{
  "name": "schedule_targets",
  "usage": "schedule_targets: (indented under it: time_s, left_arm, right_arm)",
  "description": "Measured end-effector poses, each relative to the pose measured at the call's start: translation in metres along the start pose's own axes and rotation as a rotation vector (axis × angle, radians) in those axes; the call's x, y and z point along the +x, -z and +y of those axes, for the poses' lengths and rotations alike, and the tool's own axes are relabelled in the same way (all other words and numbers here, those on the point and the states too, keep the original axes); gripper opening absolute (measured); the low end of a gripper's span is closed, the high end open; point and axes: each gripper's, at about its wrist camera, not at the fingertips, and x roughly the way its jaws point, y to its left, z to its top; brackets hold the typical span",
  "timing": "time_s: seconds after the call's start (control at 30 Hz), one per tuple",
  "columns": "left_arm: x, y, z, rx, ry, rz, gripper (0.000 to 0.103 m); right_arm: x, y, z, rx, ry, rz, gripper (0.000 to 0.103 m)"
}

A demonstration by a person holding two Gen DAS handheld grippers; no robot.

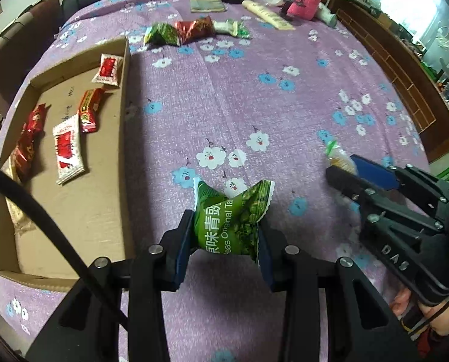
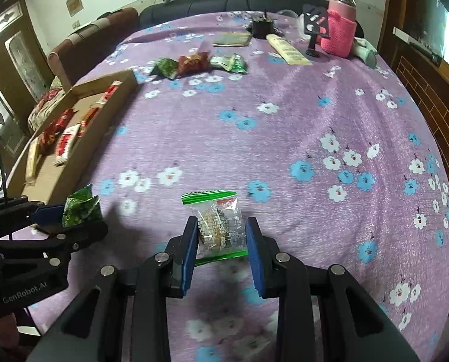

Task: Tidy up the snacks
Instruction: 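Carry both held snacks over the cardboard tray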

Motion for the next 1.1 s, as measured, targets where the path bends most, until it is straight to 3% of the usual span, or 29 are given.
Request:
schedule_targets:
  time_s: [0.37, 0.73, 1.1]
  left_arm:
    - [-0.033, 0.003, 0.049, -0.094, 0.001, -0.048, 0.040]
    - [-0.054, 0.010, 0.133, -0.263, -0.094, -0.083, 0.041]
    - [-0.029, -0.006, 0.198, -0.364, -0.176, -0.037, 0.041]
  right_arm:
    - [-0.024, -0.017, 0.069, -0.112, -0.101, -0.052, 0.031]
    - [-0.003, -0.048, 0.156, -0.268, -0.235, -0.059, 0.030]
    - [0.036, -0.073, 0.208, -0.385, -0.232, -0.037, 0.030]
